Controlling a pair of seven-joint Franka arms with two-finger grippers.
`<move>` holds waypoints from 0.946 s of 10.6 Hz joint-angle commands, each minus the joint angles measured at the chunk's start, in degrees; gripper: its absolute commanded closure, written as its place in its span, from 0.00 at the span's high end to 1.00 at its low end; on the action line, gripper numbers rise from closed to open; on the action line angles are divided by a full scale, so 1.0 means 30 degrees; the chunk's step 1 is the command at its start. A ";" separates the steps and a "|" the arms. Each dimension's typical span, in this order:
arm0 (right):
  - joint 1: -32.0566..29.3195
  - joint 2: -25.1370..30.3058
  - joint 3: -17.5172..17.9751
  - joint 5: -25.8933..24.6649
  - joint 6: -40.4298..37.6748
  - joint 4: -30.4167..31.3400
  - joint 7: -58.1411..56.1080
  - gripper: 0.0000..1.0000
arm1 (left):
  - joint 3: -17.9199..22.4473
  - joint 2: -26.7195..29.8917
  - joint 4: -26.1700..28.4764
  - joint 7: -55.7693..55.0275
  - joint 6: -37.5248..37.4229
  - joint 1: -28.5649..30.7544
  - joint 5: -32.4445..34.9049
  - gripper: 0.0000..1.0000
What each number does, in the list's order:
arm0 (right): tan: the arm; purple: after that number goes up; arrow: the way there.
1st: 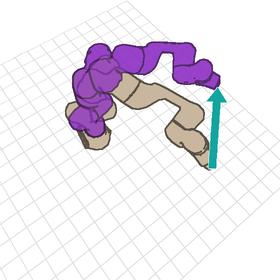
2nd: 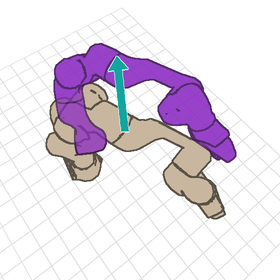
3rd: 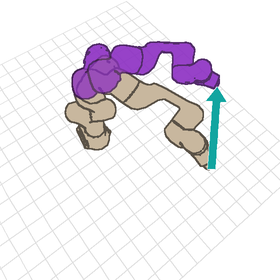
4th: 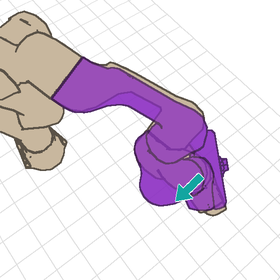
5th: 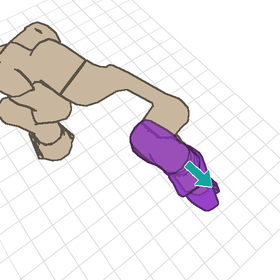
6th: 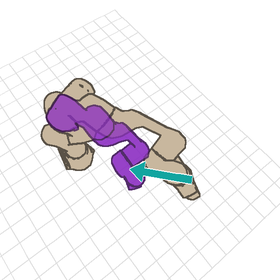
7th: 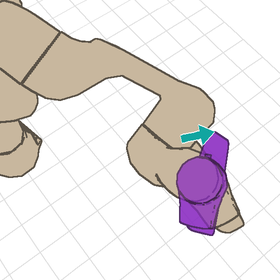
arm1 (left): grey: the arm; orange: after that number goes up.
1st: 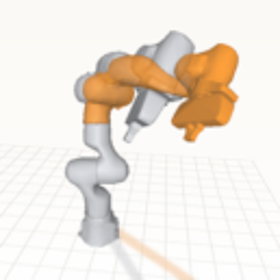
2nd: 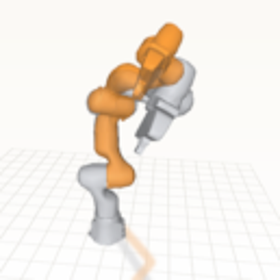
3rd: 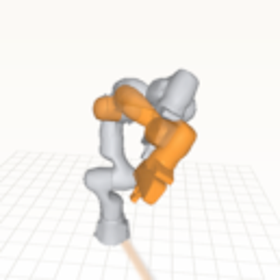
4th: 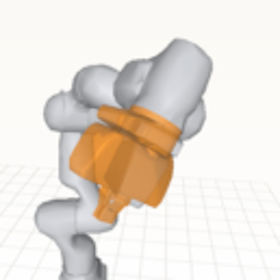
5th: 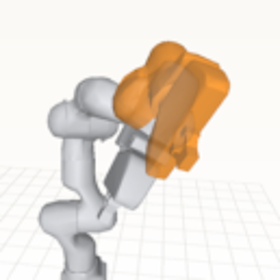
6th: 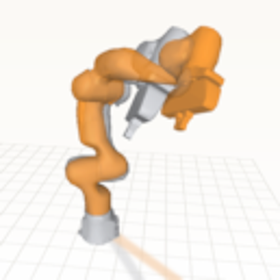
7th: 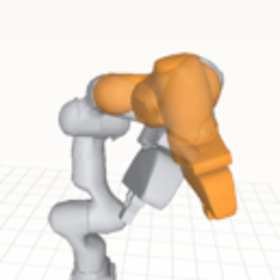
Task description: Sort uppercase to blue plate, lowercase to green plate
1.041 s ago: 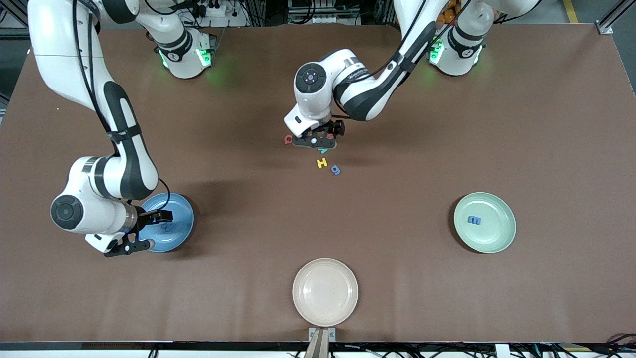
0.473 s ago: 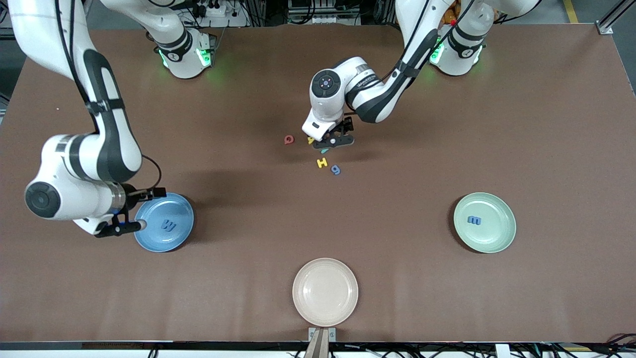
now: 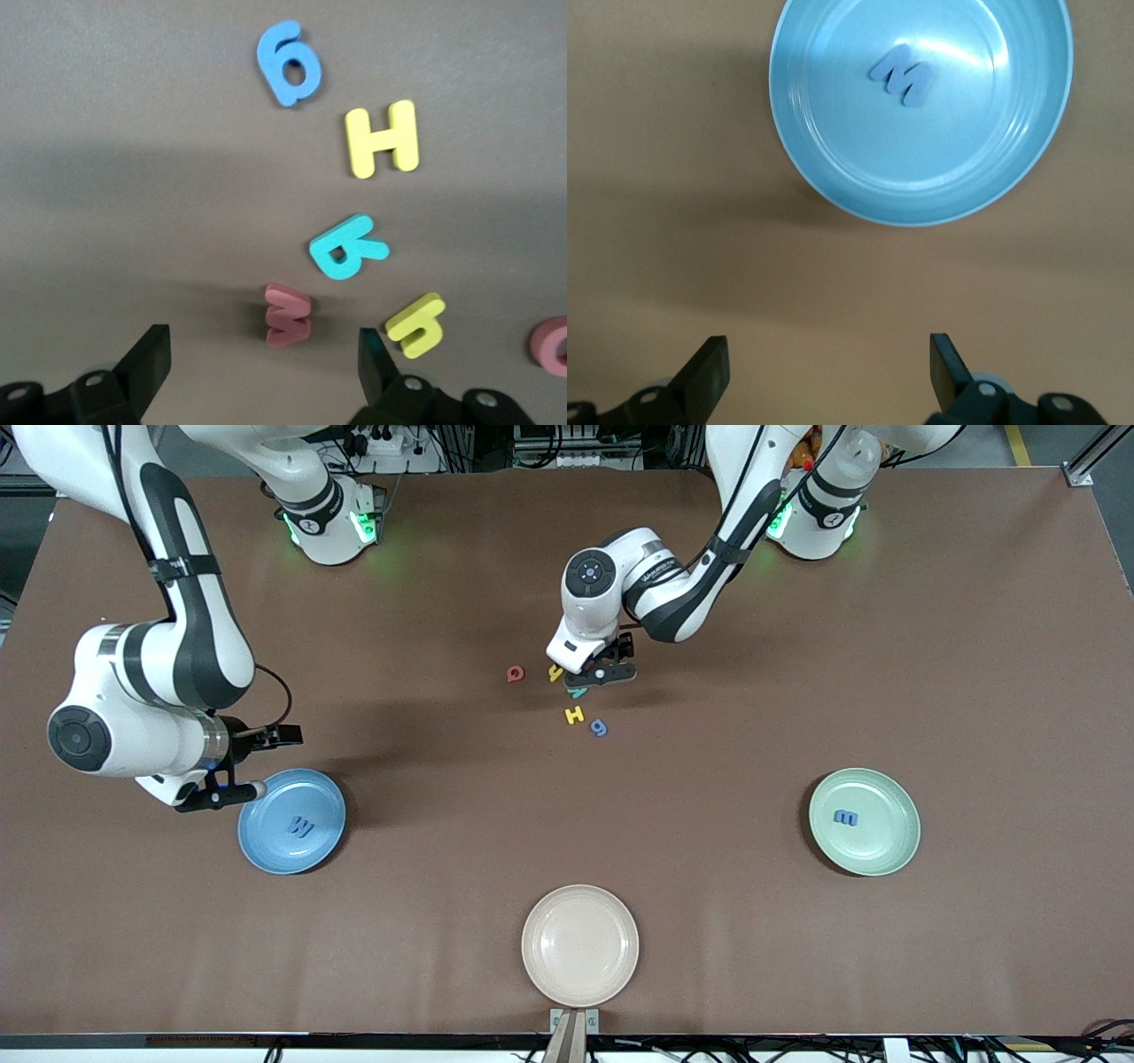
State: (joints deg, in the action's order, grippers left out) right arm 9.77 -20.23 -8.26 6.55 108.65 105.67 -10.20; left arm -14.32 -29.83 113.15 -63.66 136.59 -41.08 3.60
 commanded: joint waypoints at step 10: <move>0.1571 -0.0348 0.0146 0.0074 0.3132 0.1809 0.2719 1.00 | 0.0029 -0.0396 0.0810 -0.0634 0.2077 -0.0369 0.1261 0.72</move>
State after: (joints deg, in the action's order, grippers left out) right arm 12.64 -21.79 -8.00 6.63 117.78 110.66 -5.21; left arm -14.36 -30.71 115.17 -63.75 141.45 -41.87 5.72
